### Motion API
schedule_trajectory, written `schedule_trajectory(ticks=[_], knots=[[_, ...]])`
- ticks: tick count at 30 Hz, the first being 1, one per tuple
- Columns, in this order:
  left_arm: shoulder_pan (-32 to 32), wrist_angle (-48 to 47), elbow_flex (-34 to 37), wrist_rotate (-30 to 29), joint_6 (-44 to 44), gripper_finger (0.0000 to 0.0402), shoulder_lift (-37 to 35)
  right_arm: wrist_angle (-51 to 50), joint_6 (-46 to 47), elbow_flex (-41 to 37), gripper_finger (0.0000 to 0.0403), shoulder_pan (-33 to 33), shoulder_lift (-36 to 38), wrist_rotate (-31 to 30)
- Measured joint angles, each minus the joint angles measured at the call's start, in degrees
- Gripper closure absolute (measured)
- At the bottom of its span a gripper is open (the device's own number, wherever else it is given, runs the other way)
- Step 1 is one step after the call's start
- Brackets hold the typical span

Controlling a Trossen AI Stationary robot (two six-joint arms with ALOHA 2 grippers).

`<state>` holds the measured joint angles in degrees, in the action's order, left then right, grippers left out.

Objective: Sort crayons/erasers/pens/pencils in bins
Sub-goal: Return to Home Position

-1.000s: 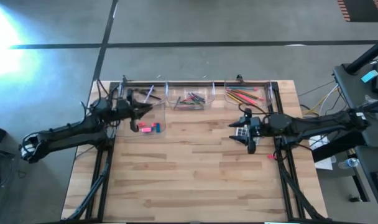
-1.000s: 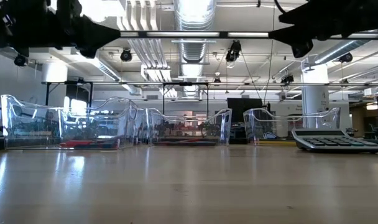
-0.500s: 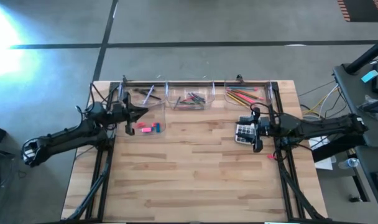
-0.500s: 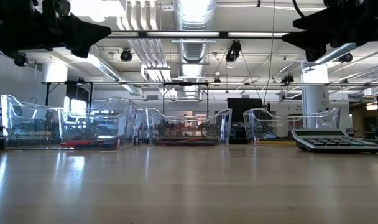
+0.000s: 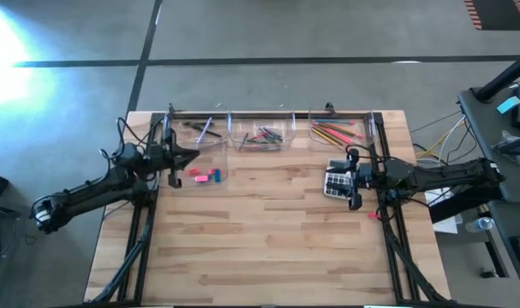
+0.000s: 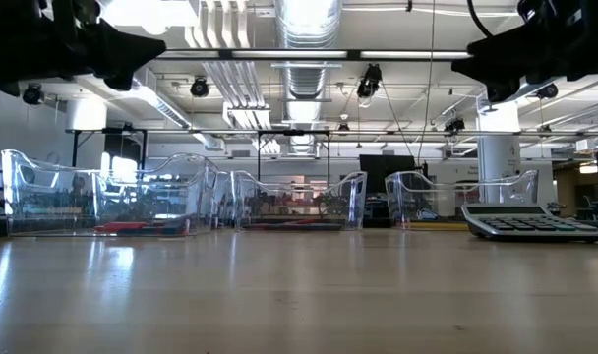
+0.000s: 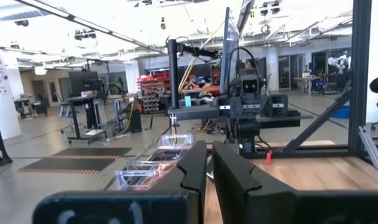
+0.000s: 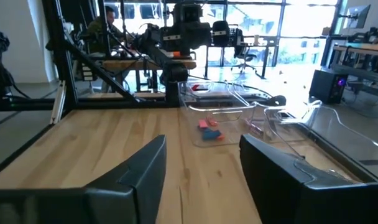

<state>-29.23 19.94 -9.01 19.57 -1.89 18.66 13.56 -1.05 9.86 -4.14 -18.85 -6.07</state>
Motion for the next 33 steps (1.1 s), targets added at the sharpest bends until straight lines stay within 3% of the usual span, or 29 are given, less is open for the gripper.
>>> schedule_trajectory(ticks=[14,21,33], knots=[[0.0,0.15,1.16,-0.02,-0.79,0.0392,-0.53,0.5,2.03,-3.86,0.0332,7.92,-0.36,1.06],[0.02,0.84,2.63,0.0,-2.04,0.0392,-0.76,0.57,1.55,-4.12,0.0386,8.69,-0.35,2.07],[0.02,0.09,2.88,0.21,0.04,0.0392,-0.83,5.45,-1.02,-8.67,0.0394,8.69,-0.31,1.56]])
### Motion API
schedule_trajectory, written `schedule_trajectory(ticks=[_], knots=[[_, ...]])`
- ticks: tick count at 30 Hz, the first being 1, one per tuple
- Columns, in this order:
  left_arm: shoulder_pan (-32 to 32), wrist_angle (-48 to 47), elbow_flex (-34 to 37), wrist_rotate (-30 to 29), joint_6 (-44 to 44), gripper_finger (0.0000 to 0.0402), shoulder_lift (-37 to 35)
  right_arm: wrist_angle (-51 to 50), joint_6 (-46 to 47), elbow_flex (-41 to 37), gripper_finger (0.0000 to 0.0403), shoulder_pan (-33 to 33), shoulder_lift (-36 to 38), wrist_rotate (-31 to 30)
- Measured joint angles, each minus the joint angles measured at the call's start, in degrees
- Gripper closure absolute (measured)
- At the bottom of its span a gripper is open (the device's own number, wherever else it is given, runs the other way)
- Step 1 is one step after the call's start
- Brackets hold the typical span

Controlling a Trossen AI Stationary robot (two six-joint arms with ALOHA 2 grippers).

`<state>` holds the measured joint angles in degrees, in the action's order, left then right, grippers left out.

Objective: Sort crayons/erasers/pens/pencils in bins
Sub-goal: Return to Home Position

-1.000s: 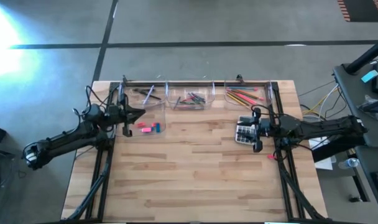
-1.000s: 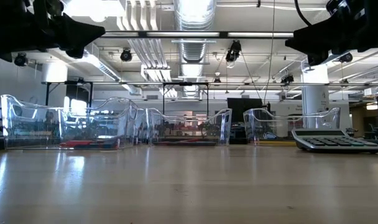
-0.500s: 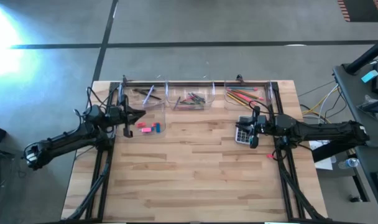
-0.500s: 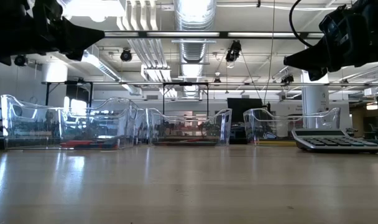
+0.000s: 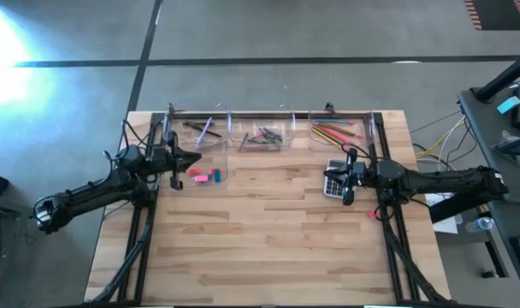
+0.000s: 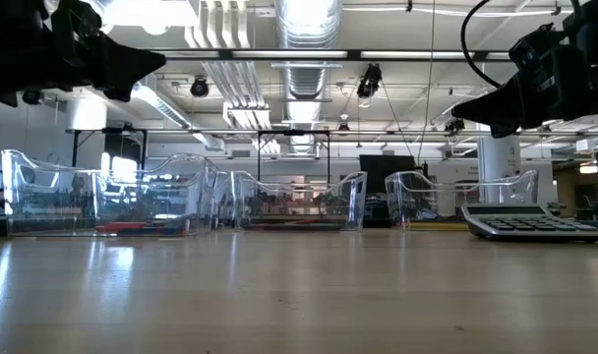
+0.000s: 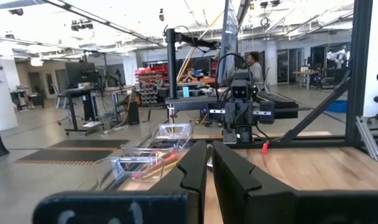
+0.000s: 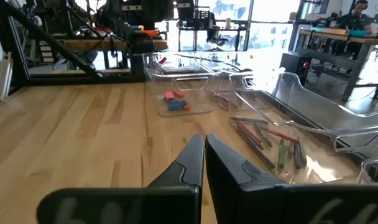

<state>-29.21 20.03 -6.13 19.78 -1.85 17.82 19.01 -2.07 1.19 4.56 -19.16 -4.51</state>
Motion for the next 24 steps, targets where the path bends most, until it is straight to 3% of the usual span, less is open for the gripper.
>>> schedule_trajectory(ticks=[7,19,24], knots=[[0.0,-0.11,0.04,1.01,0.0,0.0392,0.13,-3.46,-0.87,1.27,0.0394,0.53,2.42,-0.02],[-0.02,0.35,2.75,1.03,-0.33,0.0392,-0.99,-19.56,-1.68,1.75,0.0394,2.76,19.03,-0.19],[-0.04,0.56,3.55,1.06,-0.11,0.0391,-3.13,-21.12,-0.69,0.8,0.0394,2.91,18.44,0.0]])
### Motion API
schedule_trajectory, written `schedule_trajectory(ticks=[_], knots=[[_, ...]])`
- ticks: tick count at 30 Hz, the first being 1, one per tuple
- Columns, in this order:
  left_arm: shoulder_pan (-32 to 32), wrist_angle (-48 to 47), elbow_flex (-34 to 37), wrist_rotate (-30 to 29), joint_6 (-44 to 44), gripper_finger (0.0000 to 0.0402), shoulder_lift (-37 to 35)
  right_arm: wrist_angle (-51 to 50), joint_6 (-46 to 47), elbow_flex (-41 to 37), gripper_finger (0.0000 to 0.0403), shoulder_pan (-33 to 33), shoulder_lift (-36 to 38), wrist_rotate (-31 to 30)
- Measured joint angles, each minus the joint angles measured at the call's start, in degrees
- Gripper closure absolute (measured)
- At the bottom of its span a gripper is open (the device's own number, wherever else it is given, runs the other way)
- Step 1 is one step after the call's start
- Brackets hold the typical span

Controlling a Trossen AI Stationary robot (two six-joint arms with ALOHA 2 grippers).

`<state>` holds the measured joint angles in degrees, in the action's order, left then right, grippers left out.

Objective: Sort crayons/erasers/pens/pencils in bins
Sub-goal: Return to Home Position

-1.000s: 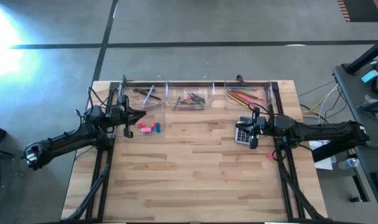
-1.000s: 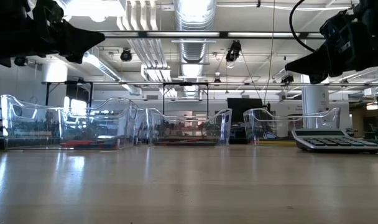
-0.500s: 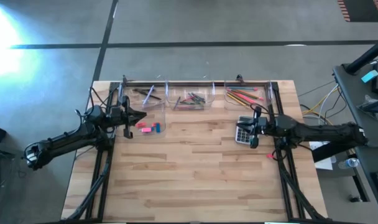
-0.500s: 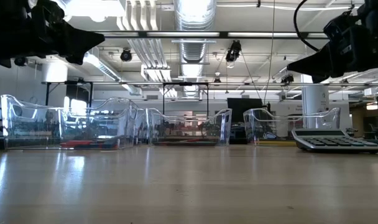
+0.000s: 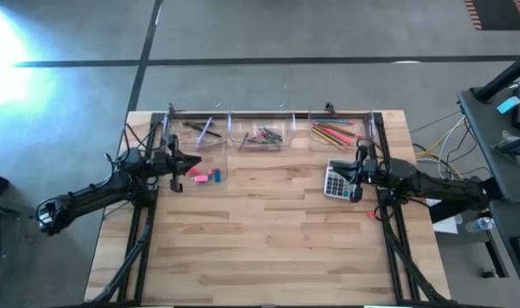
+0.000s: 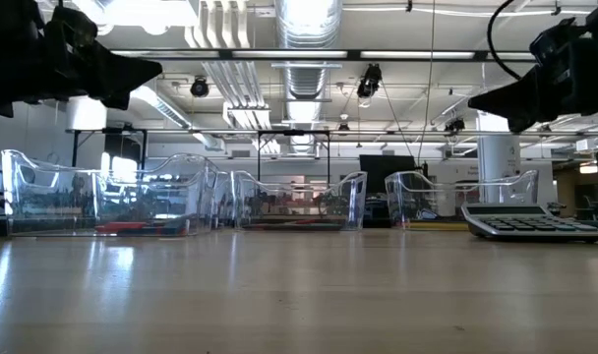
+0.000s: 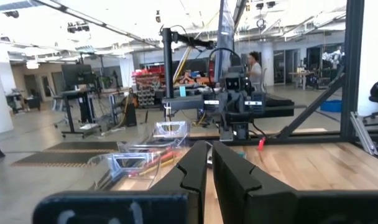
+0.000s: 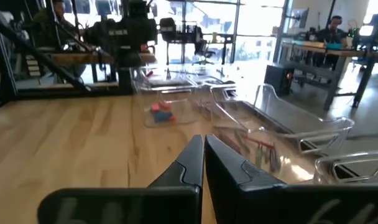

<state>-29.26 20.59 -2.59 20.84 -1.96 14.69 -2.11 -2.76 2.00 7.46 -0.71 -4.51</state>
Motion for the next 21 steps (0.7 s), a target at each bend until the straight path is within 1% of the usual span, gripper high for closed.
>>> schedule_trajectory(ticks=[7,10,16,21], knots=[[0.02,0.05,1.87,0.56,0.25,0.0391,-2.94,0.2,0.64,-0.04,0.0394,-0.02,-0.11,0.02],[0.02,-2.62,2.09,1.19,0.31,0.0391,-3.85,0.18,0.65,-0.06,0.0394,-0.02,-0.11,0.02],[0.02,-3.61,2.12,1.46,0.22,0.0391,-4.36,0.08,1.01,-0.06,0.0394,-0.02,-0.15,0.0],[0.04,-3.84,2.15,3.03,2.93,0.0391,-3.55,-0.02,2.27,-0.06,0.0394,-0.02,-0.15,-0.02]])
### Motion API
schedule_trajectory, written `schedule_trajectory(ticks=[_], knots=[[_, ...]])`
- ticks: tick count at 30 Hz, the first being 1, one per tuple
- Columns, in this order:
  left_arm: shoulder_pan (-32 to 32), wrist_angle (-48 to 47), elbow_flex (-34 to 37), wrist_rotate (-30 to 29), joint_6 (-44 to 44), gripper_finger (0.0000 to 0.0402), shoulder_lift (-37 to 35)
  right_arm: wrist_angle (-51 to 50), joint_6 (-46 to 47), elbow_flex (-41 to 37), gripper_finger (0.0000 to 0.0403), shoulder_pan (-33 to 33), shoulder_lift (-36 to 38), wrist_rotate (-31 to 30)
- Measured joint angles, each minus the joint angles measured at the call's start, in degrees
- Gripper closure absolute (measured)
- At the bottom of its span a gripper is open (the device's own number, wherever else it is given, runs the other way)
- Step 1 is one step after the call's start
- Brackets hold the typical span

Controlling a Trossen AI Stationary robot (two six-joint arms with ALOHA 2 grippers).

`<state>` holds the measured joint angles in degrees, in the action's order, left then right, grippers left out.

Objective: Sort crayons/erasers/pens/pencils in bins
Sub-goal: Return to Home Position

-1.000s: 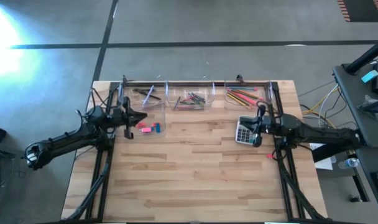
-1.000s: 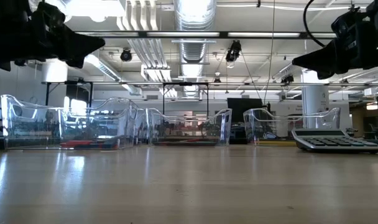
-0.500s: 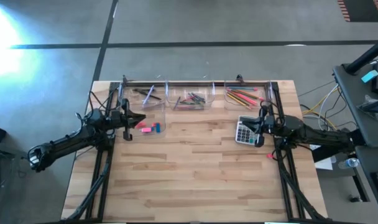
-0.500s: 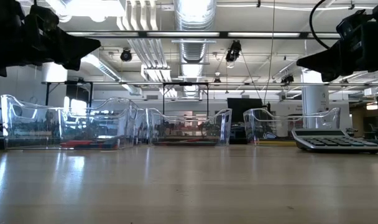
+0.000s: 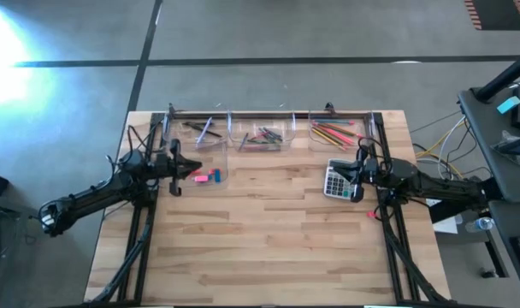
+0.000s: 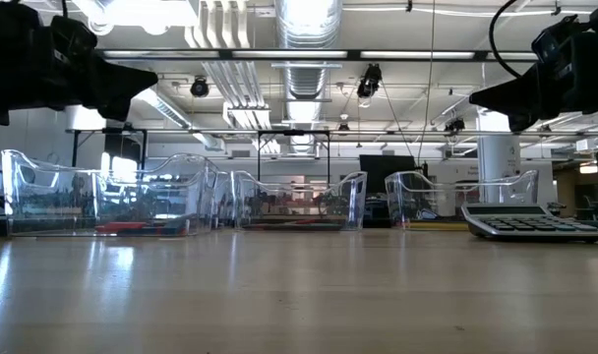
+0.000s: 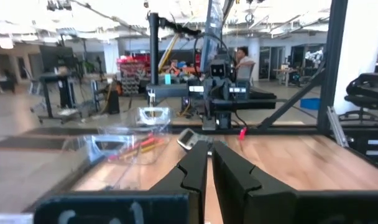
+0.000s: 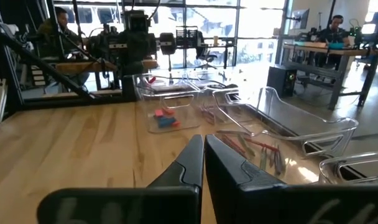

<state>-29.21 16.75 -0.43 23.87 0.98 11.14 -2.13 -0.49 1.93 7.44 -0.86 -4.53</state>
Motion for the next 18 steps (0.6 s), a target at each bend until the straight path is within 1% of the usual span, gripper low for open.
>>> schedule_trajectory(ticks=[5,10,13,18], knots=[[-0.02,-1.95,0.03,0.12,0.26,0.0391,1.21,-0.04,0.34,0.0,0.0394,0.0,-0.02,0.0],[-0.01,-2.38,0.06,0.09,0.21,0.0391,2.11,-0.09,-4.67,-0.02,0.0394,0.0,-0.02,0.0],[0.0,-2.36,0.08,0.06,0.21,0.0391,2.38,-0.07,-5.94,-0.02,0.0394,0.0,-0.02,-0.02],[-0.01,-2.36,0.1,-0.1,0.19,0.0391,2.49,0.05,-1.46,-0.04,0.0394,0.0,-0.02,-0.05]])
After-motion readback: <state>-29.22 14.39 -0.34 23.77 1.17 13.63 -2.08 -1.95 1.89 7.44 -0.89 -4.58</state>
